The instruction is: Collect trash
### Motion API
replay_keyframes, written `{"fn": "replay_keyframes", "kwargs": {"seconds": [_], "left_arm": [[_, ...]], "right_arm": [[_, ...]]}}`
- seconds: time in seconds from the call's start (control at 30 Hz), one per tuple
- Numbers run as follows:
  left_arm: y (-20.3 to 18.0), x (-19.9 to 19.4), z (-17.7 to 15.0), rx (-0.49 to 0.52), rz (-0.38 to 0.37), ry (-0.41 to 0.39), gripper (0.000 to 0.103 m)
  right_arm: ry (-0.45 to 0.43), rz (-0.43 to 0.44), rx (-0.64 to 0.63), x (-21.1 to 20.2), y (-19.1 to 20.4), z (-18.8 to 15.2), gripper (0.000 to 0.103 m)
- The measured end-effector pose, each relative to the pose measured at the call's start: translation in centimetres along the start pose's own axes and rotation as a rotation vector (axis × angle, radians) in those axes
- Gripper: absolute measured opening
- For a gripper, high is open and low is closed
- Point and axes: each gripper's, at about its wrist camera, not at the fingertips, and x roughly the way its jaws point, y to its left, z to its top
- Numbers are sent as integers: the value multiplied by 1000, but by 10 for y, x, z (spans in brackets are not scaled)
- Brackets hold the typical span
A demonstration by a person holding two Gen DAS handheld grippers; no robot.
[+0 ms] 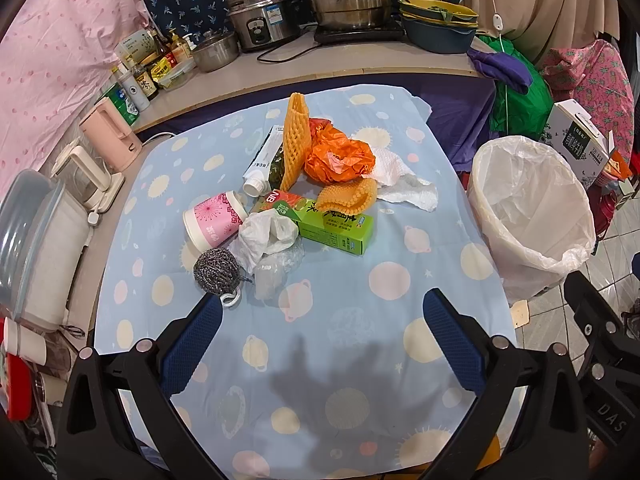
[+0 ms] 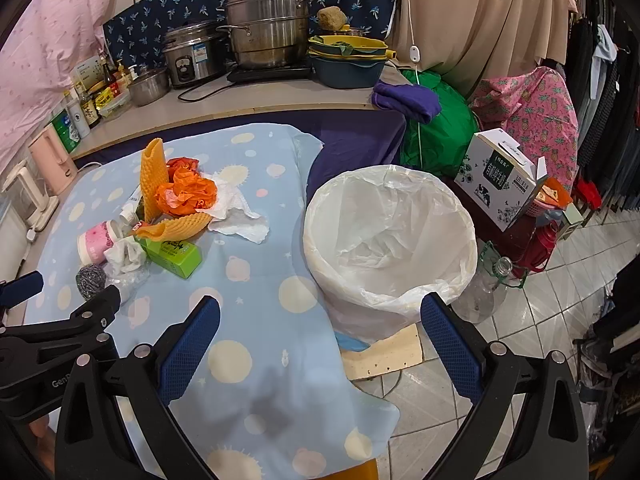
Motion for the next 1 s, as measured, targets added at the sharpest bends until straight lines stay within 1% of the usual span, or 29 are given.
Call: {"fn": "replay_keyframes", "kwargs": {"seconds": [0.63,0.83,1.0], "left_arm": [[1,-2,-1,-2,-1,3,96],[3,-5,-8,-7,-5,7,96],[16,-8,-20,-17,-9,8,96]], "right_arm": [[-4,2,-6,-5,1,-4,96],[-6,1,-12,-9,4,-8,96],[-7,1,-19,-15,9,-14,96]]}}
